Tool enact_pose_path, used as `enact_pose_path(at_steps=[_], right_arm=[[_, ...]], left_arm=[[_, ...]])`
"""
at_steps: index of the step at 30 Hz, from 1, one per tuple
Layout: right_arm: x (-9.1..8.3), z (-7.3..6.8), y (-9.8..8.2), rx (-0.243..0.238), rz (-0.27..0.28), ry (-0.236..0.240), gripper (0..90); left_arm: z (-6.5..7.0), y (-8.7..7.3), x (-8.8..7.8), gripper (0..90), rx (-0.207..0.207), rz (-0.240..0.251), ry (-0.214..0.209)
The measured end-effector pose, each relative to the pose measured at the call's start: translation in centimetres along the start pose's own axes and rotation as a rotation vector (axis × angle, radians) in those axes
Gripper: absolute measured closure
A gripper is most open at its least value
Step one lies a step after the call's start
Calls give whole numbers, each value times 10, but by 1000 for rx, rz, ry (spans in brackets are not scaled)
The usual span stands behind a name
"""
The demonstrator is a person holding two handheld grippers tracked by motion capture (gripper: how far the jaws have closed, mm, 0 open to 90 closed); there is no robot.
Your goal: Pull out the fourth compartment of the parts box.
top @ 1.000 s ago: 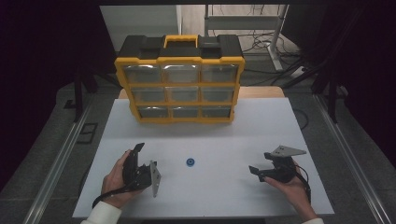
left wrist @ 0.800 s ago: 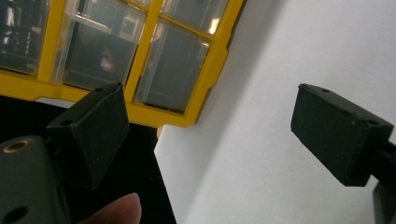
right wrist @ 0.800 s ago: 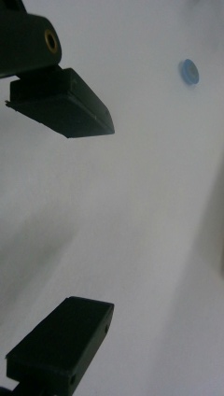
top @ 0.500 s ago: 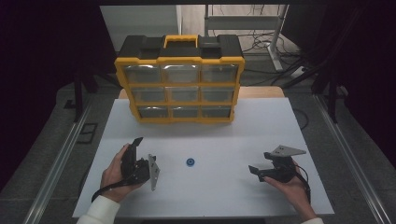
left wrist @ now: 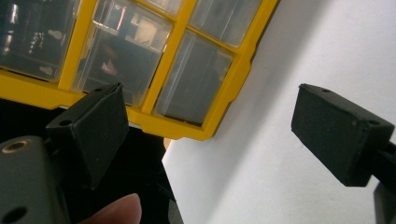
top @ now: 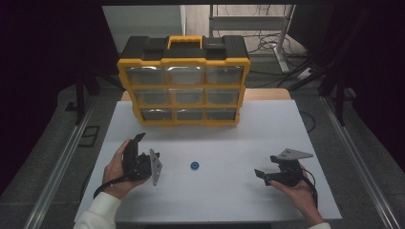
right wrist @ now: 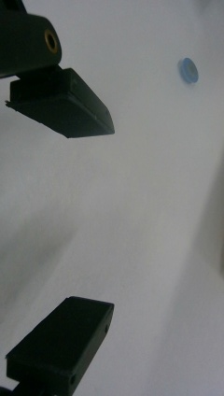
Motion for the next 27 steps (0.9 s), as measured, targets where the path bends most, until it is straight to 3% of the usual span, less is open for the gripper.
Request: enact_pose_path(at_steps=[14,27], right_arm=[[0,0,0,2,-3,-5,131],[0,0,0,-3,-6,-8,131]], left_arm=[[-14,4,9,116,-27,8,-6],[-23,7,21,118,-17,-6,4]])
Point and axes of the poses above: each handheld gripper's, and its own axes: x roughly forward along the jaws, y roughly out of its top, z roughly to its right, the point moved 1 cm from there along x, roughly forward along the jaws, and after that the axes turned 11 degrees about -x, right-handed, at the moved point
